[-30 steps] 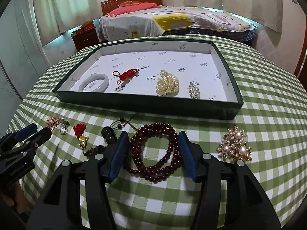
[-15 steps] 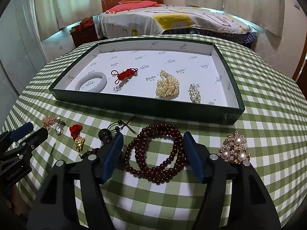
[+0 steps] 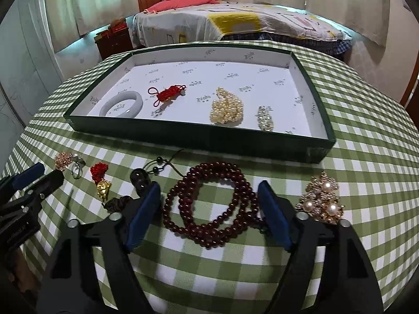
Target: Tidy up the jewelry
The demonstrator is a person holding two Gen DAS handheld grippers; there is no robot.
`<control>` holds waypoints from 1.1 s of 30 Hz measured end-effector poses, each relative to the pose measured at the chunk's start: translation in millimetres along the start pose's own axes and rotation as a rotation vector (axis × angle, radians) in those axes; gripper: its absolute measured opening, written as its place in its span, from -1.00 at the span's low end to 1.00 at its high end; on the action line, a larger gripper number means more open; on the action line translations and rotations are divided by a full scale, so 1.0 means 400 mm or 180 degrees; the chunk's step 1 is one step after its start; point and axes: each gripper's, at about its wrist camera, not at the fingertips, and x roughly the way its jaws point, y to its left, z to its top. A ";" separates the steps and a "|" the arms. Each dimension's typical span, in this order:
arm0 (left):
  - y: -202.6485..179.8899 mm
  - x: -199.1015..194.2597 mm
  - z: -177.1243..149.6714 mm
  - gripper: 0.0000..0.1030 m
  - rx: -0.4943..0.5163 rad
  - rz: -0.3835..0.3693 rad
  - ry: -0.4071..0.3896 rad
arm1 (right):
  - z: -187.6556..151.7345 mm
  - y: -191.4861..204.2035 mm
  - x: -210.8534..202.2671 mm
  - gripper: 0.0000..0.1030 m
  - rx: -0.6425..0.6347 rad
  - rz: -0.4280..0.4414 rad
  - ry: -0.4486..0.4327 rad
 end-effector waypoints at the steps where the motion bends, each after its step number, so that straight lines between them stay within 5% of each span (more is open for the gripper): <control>1: 0.000 0.000 0.001 0.19 -0.0003 -0.0006 0.0000 | -0.003 -0.003 -0.002 0.20 0.0002 -0.0005 -0.0009; 9: -0.015 0.009 0.006 0.19 0.0015 -0.0105 0.0027 | -0.014 -0.013 -0.019 -0.66 -0.0003 0.0091 -0.0048; 20: -0.040 0.052 0.024 -0.14 0.0028 -0.0187 0.0154 | -0.017 -0.031 -0.024 -0.77 0.0103 0.0250 -0.0077; 33: -0.047 0.073 0.039 -0.17 0.0050 -0.0204 0.0157 | -0.014 -0.037 -0.024 -0.77 0.0142 0.0290 -0.0090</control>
